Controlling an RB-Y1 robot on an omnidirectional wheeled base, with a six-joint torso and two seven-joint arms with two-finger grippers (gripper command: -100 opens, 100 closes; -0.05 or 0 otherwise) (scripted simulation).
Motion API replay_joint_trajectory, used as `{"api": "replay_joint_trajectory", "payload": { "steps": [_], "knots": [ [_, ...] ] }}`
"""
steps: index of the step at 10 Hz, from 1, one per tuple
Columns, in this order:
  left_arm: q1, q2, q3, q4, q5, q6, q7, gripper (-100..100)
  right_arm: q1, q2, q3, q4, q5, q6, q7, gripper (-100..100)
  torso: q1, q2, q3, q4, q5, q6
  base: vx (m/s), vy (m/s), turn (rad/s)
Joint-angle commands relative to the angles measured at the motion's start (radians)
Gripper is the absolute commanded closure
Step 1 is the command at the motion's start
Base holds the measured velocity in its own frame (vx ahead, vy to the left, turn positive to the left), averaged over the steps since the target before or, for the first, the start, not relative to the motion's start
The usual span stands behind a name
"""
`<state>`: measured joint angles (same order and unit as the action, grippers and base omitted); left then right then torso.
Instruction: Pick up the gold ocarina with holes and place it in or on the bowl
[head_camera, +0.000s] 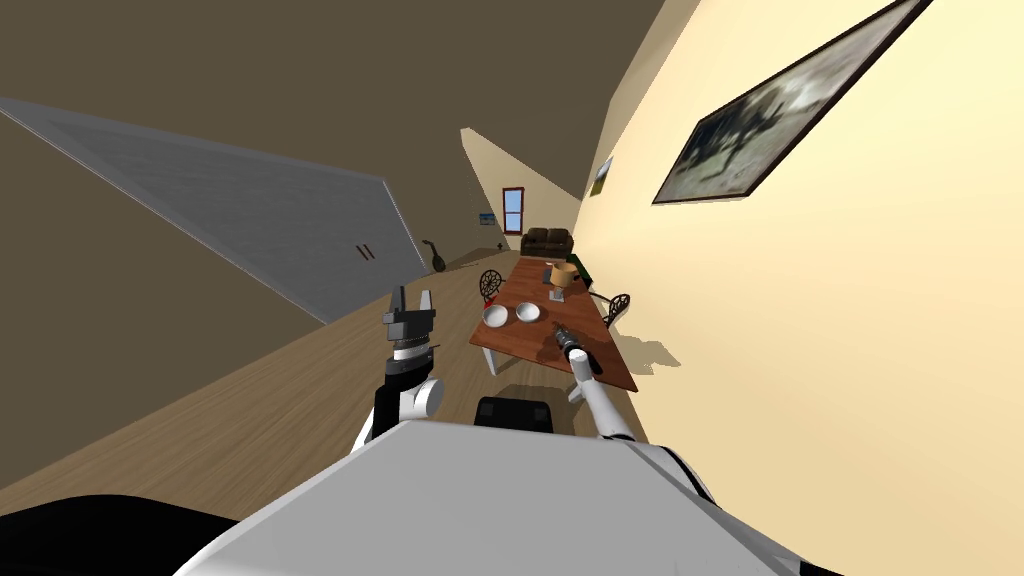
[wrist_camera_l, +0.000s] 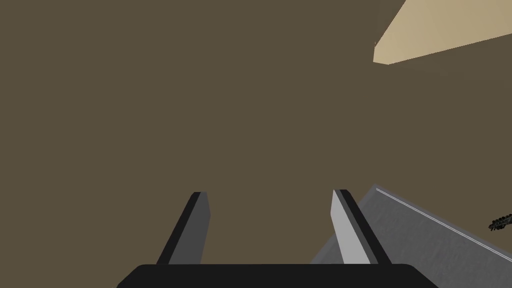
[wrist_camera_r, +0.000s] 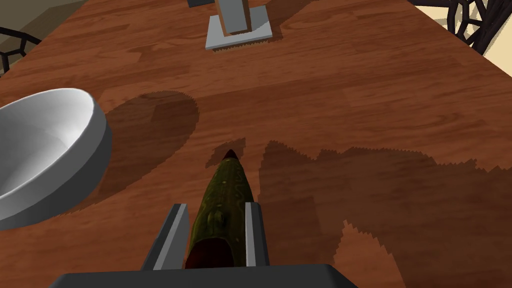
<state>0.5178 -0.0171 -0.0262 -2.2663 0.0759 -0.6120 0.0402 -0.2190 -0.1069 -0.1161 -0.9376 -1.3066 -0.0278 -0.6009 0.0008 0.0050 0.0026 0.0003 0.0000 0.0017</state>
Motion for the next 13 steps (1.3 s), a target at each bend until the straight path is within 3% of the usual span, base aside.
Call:
{"api": "replay_joint_trajectory", "payload": {
  "steps": [1,2,4,5,6,7,8,9,12,13],
  "knots": [
    [0.0,0.0,0.0,0.0,0.0,0.0,0.0,0,-0.005,0.019,-0.046,-0.007,0.02,0.029,0.023,100,0.0,0.0,0.0,0.0,0.0,0.0,-0.032,0.009,-0.002],
    [0.0,0.0,0.0,0.0,0.0,0.0,0.0,0,-0.054,-0.001,-0.053,0.018,0.037,0.054,0.001,100,0.0,-0.001,0.0,0.0,0.0,0.0,-0.074,0.008,-0.098],
    [0.0,0.0,0.0,0.0,0.0,0.0,0.0,0,-0.054,-0.001,-0.053,0.018,0.037,0.054,0.001,100,0.0,0.001,0.001,0.001,0.0,0.0,-0.055,0.021,-0.03],
    [0.0,0.0,0.0,0.0,0.0,0.0,0.0,0,-0.104,-0.012,-0.062,0.049,0.058,0.083,-0.024,100,0.001,0.0,0.0,0.001,0.0,-0.001,-0.067,0.033,-0.098],
    [0.0,0.0,0.0,0.0,0.0,0.0,0.0,0,-0.109,-0.012,-0.041,0.049,0.058,0.083,-0.024,100,0.001,0.001,0.001,0.001,0.001,0.0,-0.072,0.027,-0.07],
    [0.0,0.0,0.0,0.0,0.0,0.0,0.0,0,-0.137,-0.015,-0.067,0.066,0.07,0.098,-0.038,100,0.002,0.002,0.002,0.001,0.001,-0.001,-0.065,0.02,-0.05],
    [0.0,0.0,0.0,0.0,0.0,0.0,0.0,0,-0.137,-0.015,-0.047,0.066,0.05,0.098,-0.038,100,0.001,0.001,0.001,0.002,0.001,-0.001,-0.041,0.01,-0.023],
    [0.0,0.0,0.0,0.0,0.0,0.0,0.0,0,-0.137,-0.015,-0.06,0.066,0.064,0.098,-0.038,100,0.001,0.001,0.001,0.001,0.0,-0.001,-0.009,0.003,-0.001],
    [0.0,0.0,0.0,0.0,0.0,0.0,0.0,0,-0.222,-0.02,-0.084,0.117,0.109,0.141,-0.078,100,0.001,0.001,0.001,0.002,0.001,0.0,-0.043,0.021,-0.083],
    [0.0,0.0,0.0,0.0,0.0,0.0,0.0,0,-0.222,-0.02,-0.084,0.117,0.109,0.141,-0.078,100,0.001,0.002,0.002,0.002,0.001,-0.001,-0.039,0.018,-0.021]
  ]
}}
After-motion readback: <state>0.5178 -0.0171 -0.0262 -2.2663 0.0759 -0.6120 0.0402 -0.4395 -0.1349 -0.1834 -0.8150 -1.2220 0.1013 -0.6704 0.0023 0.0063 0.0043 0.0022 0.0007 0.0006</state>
